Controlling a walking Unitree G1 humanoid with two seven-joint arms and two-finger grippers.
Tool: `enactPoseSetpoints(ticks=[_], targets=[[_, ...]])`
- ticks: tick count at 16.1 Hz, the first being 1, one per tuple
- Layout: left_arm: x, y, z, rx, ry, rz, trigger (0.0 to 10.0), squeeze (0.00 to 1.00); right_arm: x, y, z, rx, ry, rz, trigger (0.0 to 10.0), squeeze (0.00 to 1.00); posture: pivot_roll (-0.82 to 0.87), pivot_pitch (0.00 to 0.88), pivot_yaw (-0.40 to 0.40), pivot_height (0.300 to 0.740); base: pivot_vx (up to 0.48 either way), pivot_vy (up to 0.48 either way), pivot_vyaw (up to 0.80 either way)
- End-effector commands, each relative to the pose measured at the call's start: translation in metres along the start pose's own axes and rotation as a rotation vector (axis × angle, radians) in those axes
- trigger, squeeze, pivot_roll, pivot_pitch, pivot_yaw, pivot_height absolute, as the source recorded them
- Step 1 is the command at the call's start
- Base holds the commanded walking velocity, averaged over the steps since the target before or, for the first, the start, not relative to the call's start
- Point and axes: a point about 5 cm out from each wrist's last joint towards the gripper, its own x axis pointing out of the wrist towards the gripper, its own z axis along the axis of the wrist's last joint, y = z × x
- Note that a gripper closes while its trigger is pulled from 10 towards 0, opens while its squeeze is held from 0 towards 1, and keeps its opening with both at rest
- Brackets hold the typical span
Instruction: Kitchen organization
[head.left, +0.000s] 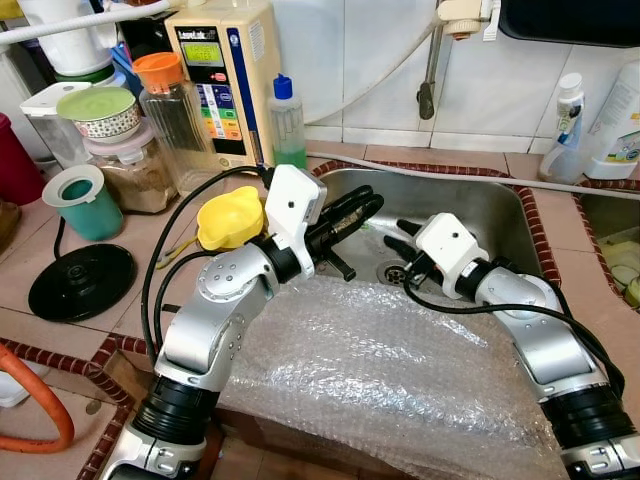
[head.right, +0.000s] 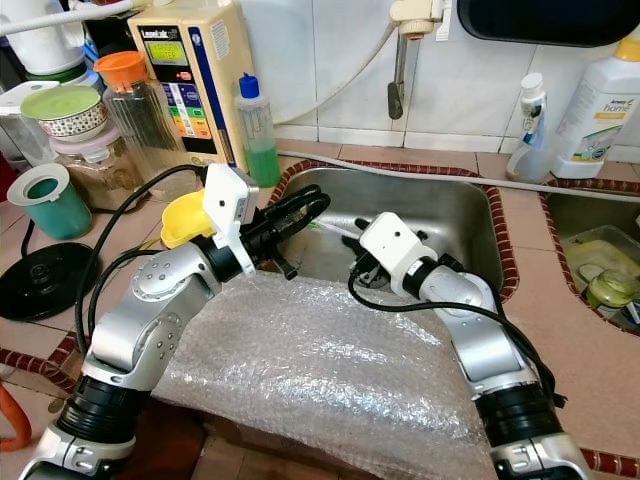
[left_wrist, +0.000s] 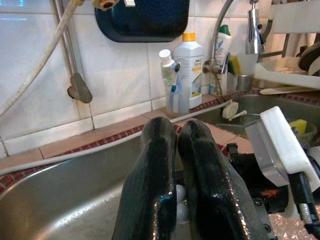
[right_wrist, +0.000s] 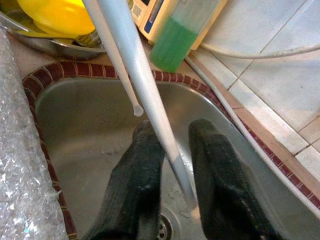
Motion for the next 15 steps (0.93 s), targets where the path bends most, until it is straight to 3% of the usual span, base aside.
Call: enactPoseSetpoints(ticks=[1,2,4,5,6,7,9,12,15], targets=[[-0.002,0.000,-0.004,0.007,0.011,0.005,1.5,0.00,0.004,-0.006,0.005,0.001,-0.014,-0.030,0.0,0.00,0.01,0.000,0.057,0.740,0.000,0.000,0.00],[-0.002,0.000,-0.005,0.003,0.013,0.006,1.7,0.00,0.004,-0.006,0.005,0.003,-0.015,-0.033,0.0,0.00,0.01,0.000,0.057,0.740,0.000,0.000,0.00],[-0.002,-0.003,-0.008,-0.004,0.017,0.004,10.0,0.00,0.005,-0.008,0.005,0.012,-0.020,-0.065,0.0,0.00,0.02,0.000,0.056,0.740,0.000,0.000,0.00],[-0.003,-0.003,-0.009,-0.014,0.018,0.004,10.0,0.00,0.005,-0.009,0.005,0.016,-0.024,-0.079,0.0,0.00,0.02,0.000,0.056,0.740,0.000,0.000,0.00],[-0.003,-0.002,-0.012,-0.012,0.022,0.017,10.0,0.59,0.007,-0.011,0.005,0.024,-0.023,-0.094,0.0,0.00,0.02,0.000,0.055,0.740,0.000,0.000,0.00],[-0.004,0.000,-0.014,-0.012,0.021,0.041,10.0,1.00,0.008,-0.011,0.005,0.019,-0.021,-0.105,0.0,0.00,0.02,0.000,0.059,0.740,0.000,0.000,0.00],[-0.004,0.003,-0.016,0.007,0.029,0.055,10.0,1.00,0.010,-0.013,0.003,0.005,-0.013,-0.137,0.0,0.00,0.03,0.000,0.065,0.740,0.000,0.000,0.00],[-0.011,0.020,-0.015,-0.015,0.017,0.130,10.0,1.00,0.014,-0.026,0.003,-0.004,0.011,-0.213,0.0,0.00,0.03,0.000,0.072,0.740,0.000,0.000,0.00],[-0.017,0.030,-0.017,-0.016,0.017,0.181,10.0,1.00,0.014,-0.035,-0.011,-0.017,0.084,-0.285,0.0,0.00,0.03,0.000,0.078,0.740,0.000,0.000,0.00]])
